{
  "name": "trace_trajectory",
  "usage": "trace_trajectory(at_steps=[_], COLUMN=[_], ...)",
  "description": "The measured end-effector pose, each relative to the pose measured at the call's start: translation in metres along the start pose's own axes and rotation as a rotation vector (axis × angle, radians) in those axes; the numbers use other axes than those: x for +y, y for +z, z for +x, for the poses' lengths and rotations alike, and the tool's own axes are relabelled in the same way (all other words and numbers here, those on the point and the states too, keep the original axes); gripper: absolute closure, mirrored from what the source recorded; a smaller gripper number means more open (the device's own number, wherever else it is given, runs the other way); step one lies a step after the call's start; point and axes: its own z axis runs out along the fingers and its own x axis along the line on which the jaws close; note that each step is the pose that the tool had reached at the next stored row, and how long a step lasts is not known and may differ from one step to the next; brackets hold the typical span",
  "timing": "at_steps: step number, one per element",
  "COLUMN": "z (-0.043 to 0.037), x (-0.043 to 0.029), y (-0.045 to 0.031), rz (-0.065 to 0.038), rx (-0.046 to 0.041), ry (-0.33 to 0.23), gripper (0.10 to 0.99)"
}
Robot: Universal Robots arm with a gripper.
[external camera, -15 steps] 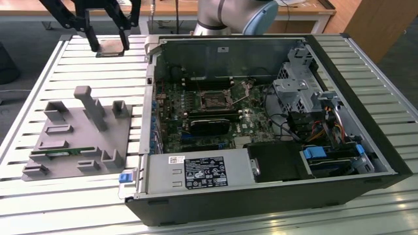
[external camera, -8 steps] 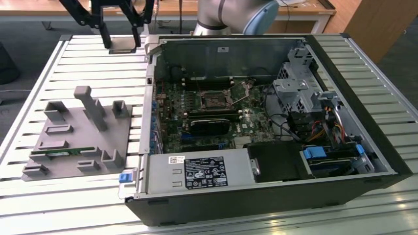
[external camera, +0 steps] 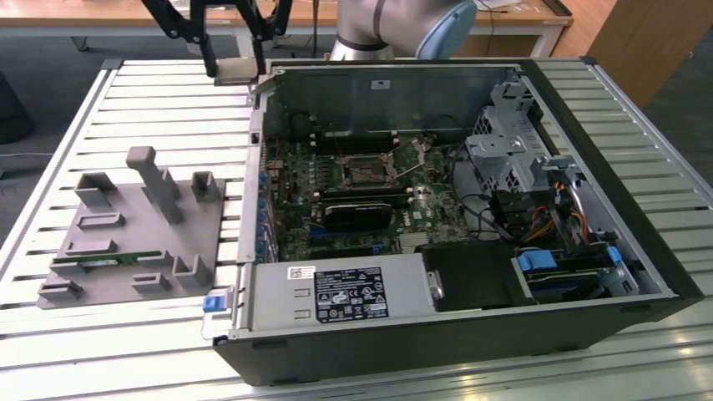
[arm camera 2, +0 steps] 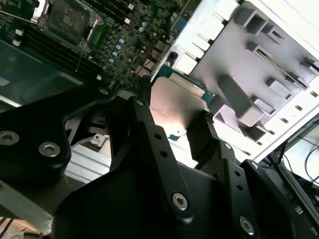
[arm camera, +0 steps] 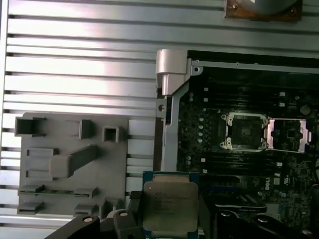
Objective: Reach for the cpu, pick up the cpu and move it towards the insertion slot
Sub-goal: 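Pick up the cpu and move it towards the insertion slot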
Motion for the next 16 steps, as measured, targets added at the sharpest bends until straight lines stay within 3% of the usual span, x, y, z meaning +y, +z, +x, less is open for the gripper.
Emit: trace_trajectory(at_steps=[8,16], z=[-0.0261,-0.0432], x=[0.0051,0.0080], y=[0.0003,0.0004], rz=[0.000,0.000], rx=[-0.0002,-0.0002], ry=[0.000,0.000], gripper=[0.549,0.549])
